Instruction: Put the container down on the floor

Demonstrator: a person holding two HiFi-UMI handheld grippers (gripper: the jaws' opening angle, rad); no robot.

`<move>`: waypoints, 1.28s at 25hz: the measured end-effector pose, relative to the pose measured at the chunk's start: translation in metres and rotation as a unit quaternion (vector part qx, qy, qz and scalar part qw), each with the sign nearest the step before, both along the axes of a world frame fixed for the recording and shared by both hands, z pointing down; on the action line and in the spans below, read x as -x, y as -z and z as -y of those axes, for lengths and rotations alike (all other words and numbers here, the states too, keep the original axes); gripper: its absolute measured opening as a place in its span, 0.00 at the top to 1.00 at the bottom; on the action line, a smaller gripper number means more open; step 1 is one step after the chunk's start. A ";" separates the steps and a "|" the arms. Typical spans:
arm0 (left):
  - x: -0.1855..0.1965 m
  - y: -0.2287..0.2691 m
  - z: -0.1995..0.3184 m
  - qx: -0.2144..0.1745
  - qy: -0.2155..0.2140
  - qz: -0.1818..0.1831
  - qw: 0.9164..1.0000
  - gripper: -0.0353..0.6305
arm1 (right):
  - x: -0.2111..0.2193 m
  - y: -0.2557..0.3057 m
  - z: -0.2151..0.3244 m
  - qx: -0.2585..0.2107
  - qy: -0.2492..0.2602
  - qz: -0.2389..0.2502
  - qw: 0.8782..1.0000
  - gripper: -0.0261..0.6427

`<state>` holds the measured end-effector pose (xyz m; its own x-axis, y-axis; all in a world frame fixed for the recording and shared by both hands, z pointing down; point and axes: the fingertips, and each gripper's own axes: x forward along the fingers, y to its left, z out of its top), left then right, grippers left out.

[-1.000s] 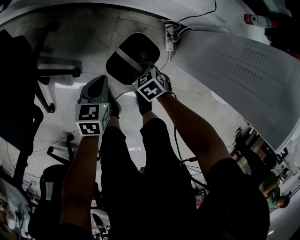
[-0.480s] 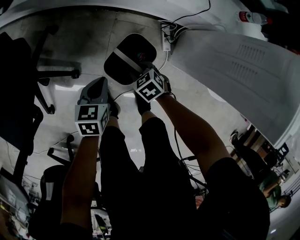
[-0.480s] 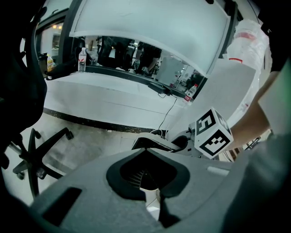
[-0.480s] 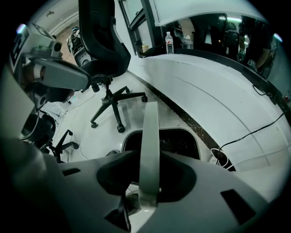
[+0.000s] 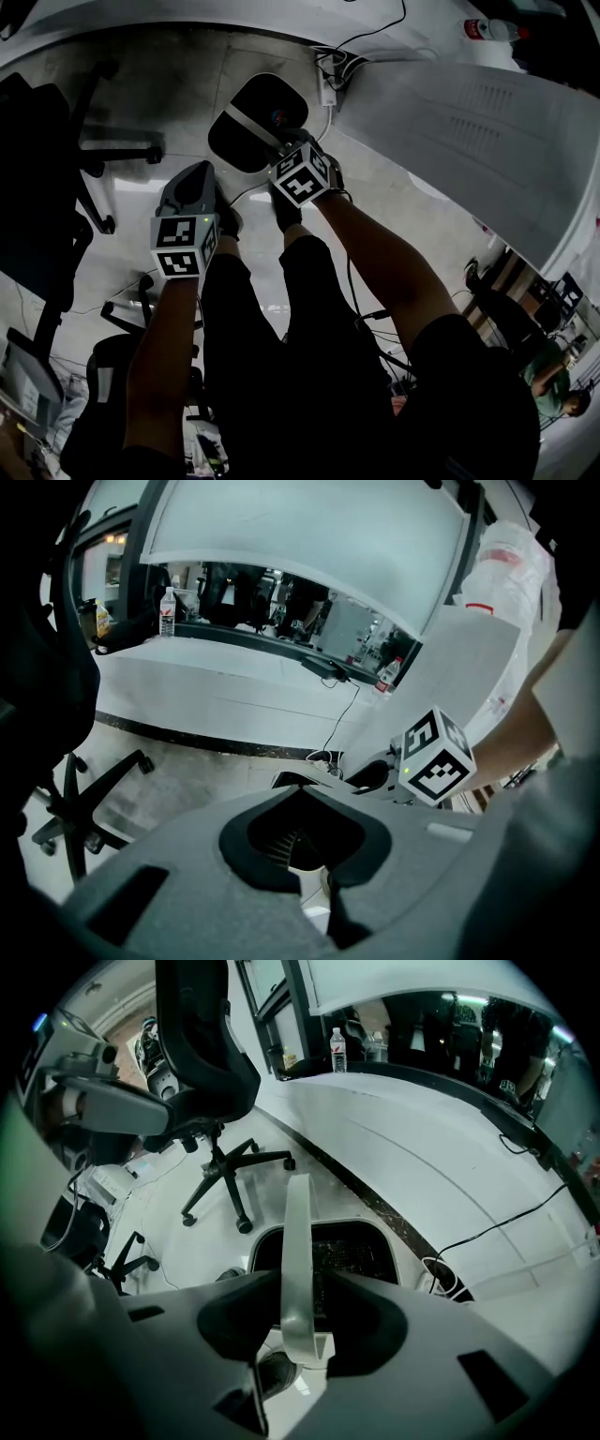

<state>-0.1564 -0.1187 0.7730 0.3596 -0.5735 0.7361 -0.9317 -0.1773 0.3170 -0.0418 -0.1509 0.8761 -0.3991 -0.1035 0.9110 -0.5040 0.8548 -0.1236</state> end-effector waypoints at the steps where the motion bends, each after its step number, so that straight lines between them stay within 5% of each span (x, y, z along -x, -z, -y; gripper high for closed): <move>1: 0.000 0.003 0.000 0.000 -0.001 0.001 1.000 0.94 | -0.001 0.003 -0.001 0.000 0.001 0.000 1.000 0.78; 14: 0.008 0.094 0.000 -0.034 -0.011 0.007 0.999 0.94 | -0.005 0.094 -0.015 0.011 -0.007 0.037 0.999 0.78; 32: 0.004 0.237 0.016 -0.104 0.013 -0.010 0.994 0.94 | 0.001 0.264 0.017 -0.051 -0.052 0.097 0.993 0.80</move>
